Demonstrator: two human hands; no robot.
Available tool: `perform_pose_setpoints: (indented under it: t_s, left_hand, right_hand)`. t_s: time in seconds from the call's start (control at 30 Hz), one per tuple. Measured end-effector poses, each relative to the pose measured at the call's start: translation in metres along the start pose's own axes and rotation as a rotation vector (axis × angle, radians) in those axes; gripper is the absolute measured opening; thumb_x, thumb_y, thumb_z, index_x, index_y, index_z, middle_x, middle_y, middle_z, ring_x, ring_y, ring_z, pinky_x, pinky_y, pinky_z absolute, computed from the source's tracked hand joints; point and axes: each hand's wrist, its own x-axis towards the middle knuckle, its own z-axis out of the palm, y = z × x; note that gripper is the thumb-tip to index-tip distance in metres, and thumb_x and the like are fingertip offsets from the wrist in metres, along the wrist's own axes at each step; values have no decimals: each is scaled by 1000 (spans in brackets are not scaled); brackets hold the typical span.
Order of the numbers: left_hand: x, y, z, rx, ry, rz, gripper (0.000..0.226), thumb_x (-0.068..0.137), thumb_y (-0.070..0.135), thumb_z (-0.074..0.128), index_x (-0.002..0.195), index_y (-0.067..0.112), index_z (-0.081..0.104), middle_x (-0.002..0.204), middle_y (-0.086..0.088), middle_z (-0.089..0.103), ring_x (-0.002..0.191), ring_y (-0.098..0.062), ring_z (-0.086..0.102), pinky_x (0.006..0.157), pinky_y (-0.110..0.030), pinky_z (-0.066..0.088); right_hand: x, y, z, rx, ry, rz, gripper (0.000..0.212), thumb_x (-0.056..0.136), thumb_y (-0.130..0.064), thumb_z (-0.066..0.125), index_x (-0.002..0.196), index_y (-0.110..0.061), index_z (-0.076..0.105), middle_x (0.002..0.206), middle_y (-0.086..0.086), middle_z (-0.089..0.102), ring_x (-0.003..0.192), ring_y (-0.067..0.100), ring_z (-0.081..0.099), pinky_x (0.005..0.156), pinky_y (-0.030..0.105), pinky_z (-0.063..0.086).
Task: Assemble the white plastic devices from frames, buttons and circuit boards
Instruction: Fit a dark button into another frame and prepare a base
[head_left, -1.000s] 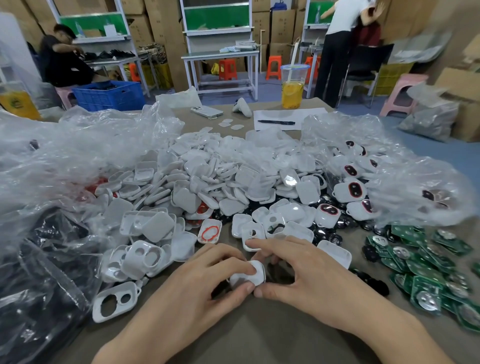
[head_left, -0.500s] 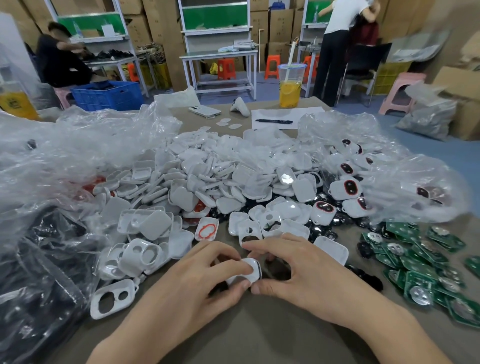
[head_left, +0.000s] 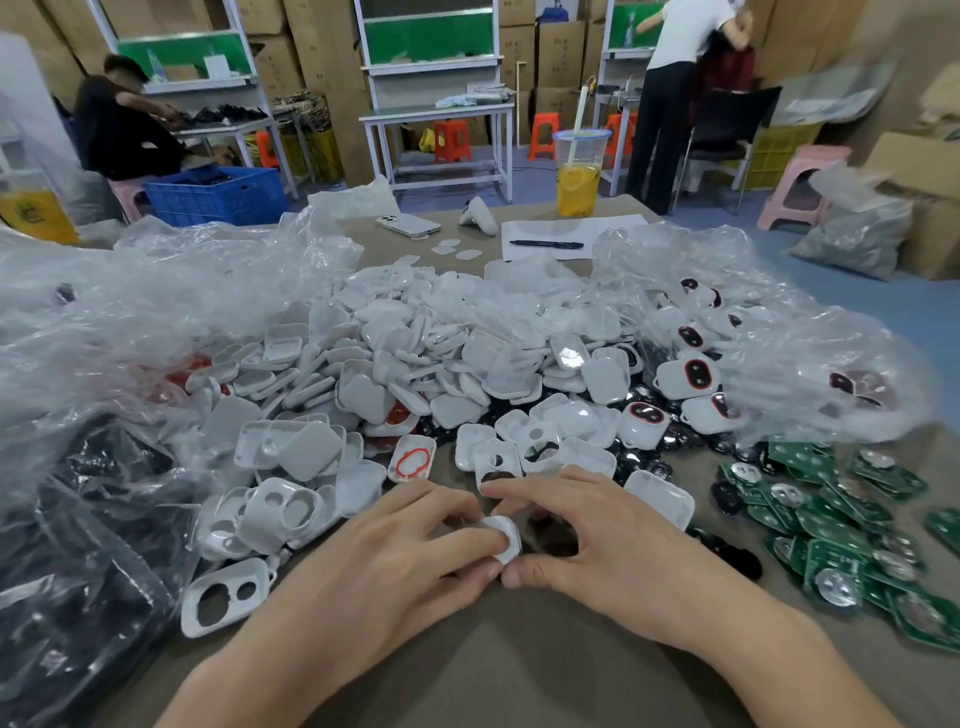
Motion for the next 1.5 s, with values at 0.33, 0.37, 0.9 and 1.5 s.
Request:
perform_pose_setpoints:
  t_s: [0.33,0.37,0.9,1.5]
  left_hand:
    - [0,-4,-5,29,-31,66,15,103,36,54,113,32,64,110,3,62,93,-11,54,70,-29,54]
    - [0,-5,-5,31,-36,71,15,104,36,53,114,32,64,110,3,61,93,-11,53,70,-29,54]
    - [11,-8,-9,19,-135,134,22,106,34,50,109,25,69,111,2,61,97,-13,57,84,-22,48]
    - [2,6,-8,-95,-111,-76,30,104,48,44,109,35,70,107,13,58,102,-7,55,83,-23,47]
  right_hand:
    - [-1,-2,-1,-16,9,-9,67,82,-54,72,139,-56,35,115,-61,33,117,-28,28,93,-8,15]
    - [-1,-2,-1,-14,9,-8,68,83,-54,72,140,-55,35,115,-61,33,117,-27,28,93,-7,15]
    - [2,1,3,-5,30,-6,70,83,-50,73,139,-55,31,109,-54,45,120,-23,27,99,-1,17]
    - [4,-2,0,-3,19,-26,55,88,-45,67,140,-41,51,101,-41,50,110,-21,37,98,4,26]
